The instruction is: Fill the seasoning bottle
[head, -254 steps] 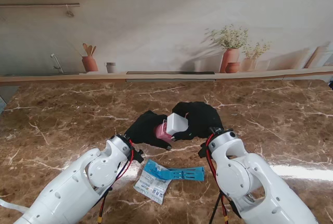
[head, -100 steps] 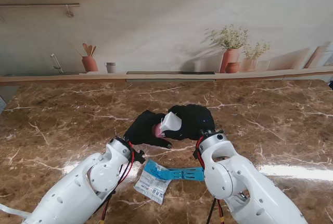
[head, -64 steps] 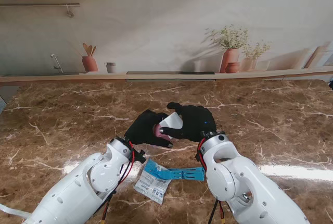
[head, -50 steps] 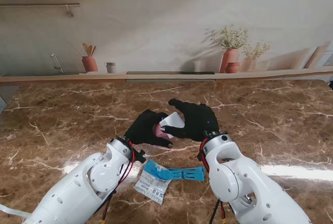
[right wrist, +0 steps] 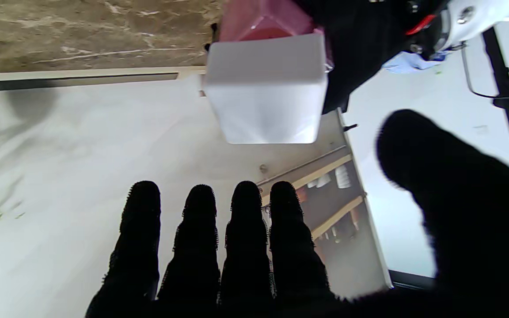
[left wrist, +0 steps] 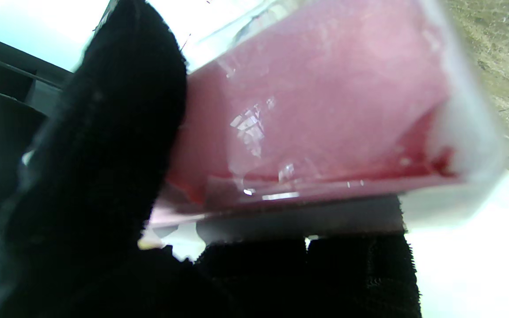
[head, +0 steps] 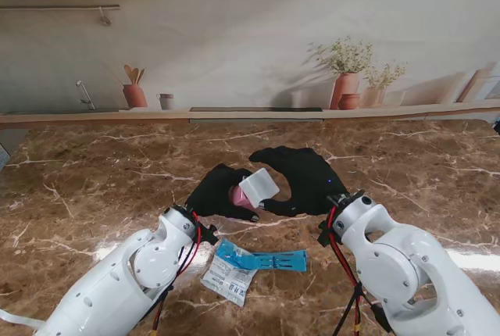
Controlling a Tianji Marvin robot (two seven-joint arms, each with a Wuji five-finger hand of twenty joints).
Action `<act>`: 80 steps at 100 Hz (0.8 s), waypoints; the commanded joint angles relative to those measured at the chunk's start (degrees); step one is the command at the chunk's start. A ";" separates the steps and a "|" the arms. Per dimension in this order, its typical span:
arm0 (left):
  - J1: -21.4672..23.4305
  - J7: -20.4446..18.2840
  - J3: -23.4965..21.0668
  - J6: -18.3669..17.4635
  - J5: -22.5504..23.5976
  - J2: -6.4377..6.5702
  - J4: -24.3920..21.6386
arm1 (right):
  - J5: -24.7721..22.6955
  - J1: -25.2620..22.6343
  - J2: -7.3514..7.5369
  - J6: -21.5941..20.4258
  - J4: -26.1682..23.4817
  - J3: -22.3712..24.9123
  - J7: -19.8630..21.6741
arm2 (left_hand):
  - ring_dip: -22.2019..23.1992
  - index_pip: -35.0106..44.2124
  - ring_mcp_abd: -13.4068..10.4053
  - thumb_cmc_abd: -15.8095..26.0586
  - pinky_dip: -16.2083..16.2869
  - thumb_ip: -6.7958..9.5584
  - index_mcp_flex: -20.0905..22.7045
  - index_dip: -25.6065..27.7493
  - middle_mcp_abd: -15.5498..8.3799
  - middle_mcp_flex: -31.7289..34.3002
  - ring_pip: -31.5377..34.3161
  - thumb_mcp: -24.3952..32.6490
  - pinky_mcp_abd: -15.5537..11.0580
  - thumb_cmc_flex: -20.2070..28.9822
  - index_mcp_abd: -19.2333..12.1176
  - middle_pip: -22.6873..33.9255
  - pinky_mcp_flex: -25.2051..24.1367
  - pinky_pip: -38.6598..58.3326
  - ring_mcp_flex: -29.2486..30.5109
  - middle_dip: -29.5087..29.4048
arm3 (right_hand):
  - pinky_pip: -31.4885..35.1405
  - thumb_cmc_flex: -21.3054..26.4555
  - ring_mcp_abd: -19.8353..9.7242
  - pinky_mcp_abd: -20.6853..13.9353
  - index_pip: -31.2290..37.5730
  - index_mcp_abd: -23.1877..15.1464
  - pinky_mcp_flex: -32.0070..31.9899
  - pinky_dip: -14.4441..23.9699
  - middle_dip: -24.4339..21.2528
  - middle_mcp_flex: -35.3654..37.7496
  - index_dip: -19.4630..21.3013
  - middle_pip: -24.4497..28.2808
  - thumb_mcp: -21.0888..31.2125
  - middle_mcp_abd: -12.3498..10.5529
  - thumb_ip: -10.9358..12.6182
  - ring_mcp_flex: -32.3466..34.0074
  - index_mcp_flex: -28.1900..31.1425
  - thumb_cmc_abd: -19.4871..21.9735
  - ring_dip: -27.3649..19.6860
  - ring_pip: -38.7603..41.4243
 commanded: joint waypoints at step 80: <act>0.29 0.03 0.07 -0.35 0.76 0.21 -1.62 | -6.63 6.40 0.31 6.40 8.55 -6.96 -3.39 | 3.42 18.54 -3.87 21.94 1.01 -1.07 12.63 5.66 -7.03 3.78 9.54 23.06 -3.06 14.59 -15.74 3.97 -1.16 2.66 4.64 1.86 | 6.62 -16.41 -1.05 -0.93 14.89 -5.01 4.76 5.45 10.99 19.68 13.43 10.46 -3.37 -2.31 -15.52 14.13 17.78 1.49 8.04 11.74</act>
